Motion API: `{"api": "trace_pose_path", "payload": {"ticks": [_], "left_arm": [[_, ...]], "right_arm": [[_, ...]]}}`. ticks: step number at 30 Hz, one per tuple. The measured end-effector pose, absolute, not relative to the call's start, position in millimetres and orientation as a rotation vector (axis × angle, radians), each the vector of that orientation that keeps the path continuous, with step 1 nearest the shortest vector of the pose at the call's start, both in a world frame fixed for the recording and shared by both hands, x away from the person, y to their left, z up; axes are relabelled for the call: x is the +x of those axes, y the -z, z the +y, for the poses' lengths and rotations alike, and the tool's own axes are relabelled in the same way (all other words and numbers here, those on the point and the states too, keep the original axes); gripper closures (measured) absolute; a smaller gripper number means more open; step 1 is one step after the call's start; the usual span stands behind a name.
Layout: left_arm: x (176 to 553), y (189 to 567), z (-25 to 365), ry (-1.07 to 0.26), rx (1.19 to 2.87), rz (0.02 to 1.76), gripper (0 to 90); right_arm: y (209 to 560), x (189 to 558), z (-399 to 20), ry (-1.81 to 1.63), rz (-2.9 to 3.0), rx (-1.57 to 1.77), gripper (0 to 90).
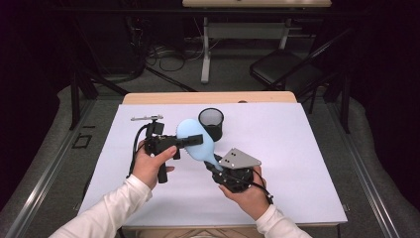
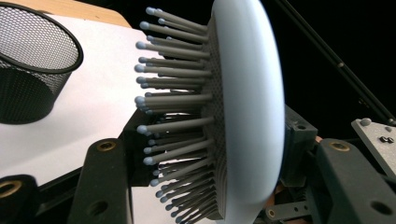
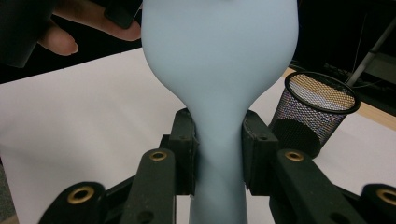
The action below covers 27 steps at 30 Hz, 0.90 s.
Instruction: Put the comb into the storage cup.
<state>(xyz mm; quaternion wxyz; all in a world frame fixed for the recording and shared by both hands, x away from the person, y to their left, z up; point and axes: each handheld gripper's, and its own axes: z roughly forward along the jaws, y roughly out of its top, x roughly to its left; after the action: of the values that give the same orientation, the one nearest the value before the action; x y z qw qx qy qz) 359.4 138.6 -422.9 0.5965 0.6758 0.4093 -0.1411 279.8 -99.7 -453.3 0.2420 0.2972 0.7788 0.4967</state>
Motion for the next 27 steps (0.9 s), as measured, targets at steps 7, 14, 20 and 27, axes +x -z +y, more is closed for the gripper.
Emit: {"api": "trace_pose_path", "payload": {"ticks": [7, 14, 20, 27], "left_arm": [[359.4, 422.8, 139.6, 0.354, 1.564, 0.953, 46.4], [359.2, 422.7, 139.9, 0.38, 1.558, 0.967, 47.4], [359.3, 422.2, 139.9, 0.39, 1.556, 0.974, 47.9], [358.4, 421.3, 138.9, 0.384, 1.555, 0.978, 48.4]], "right_arm": [[453.9, 279.2, -99.1, -1.357, 2.131, 0.806, 69.6], [454.1, 278.3, -98.7, -1.355, 2.129, 0.803, 69.5], [454.3, 278.1, -98.7, -1.358, 2.128, 0.804, 69.5], [453.9, 278.3, -99.5, -1.359, 2.129, 0.804, 69.6]]}}
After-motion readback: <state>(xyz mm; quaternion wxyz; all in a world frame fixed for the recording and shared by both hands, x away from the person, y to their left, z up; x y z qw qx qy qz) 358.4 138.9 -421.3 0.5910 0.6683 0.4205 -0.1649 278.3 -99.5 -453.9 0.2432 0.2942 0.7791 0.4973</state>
